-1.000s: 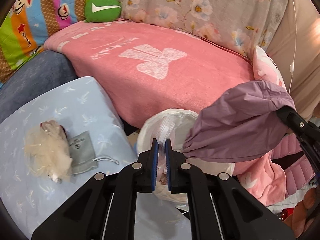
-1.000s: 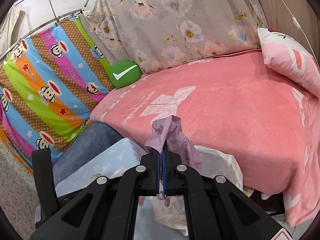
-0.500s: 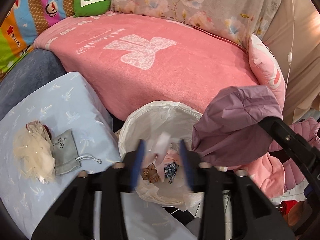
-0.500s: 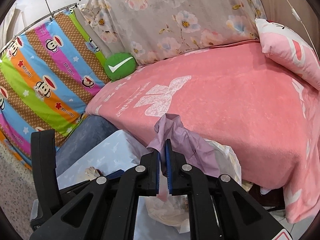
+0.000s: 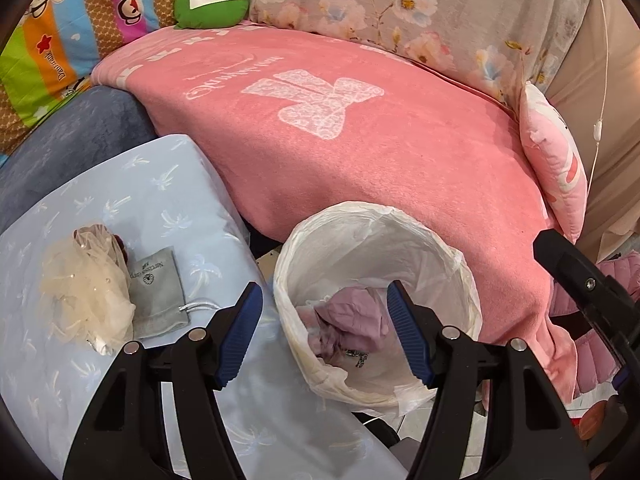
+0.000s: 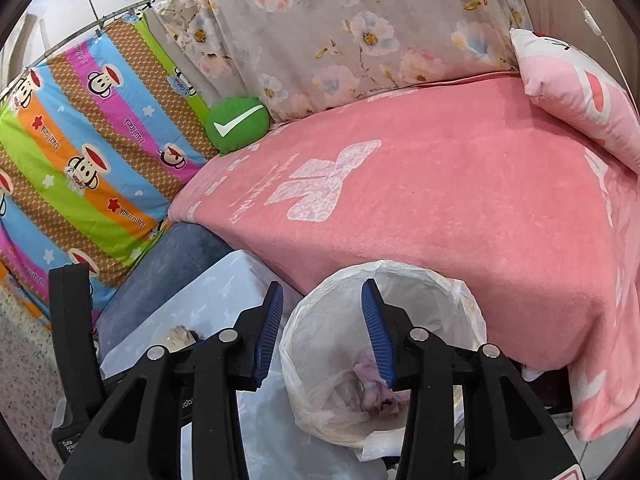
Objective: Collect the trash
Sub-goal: 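Open both tools to drop the purple bag and plastic into the wastebasket, then move both tools back to the pile above the beige tulle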
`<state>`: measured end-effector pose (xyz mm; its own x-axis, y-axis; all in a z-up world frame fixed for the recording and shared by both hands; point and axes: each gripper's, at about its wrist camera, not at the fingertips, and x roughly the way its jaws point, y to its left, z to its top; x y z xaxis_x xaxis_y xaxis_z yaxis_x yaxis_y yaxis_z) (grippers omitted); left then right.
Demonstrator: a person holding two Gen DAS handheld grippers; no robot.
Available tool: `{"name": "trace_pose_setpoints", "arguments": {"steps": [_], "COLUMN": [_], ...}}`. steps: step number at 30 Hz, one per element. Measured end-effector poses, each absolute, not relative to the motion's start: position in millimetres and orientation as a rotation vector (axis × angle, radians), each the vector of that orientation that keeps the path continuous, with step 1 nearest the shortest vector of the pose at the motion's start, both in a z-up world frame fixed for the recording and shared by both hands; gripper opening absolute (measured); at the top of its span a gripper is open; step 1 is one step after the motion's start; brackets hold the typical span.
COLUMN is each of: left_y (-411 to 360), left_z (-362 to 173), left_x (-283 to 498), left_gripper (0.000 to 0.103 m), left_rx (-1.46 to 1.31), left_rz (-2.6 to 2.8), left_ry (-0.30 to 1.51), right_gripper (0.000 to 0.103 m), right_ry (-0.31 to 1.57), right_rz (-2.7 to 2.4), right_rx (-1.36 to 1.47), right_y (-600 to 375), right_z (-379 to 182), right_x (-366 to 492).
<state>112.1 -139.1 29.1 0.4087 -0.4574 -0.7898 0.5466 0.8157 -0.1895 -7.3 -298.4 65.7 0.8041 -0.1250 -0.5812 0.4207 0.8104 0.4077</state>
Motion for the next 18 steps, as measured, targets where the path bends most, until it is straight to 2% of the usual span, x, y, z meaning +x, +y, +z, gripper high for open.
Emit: {"name": "trace_pose_setpoints", "arguments": {"steps": [18], "left_y": [-98.3], "left_z": [29.8], "left_x": [116.2], "left_gripper": [0.062], "left_rx": [0.088], "left_rz": [-0.55], "left_ry": [0.928], "right_gripper": [0.041], "right_ry": [0.646], "right_rz": [-0.243], "right_rx": [0.484], "right_y": [-250.8], "right_z": [53.0], "right_x": [12.9]}}
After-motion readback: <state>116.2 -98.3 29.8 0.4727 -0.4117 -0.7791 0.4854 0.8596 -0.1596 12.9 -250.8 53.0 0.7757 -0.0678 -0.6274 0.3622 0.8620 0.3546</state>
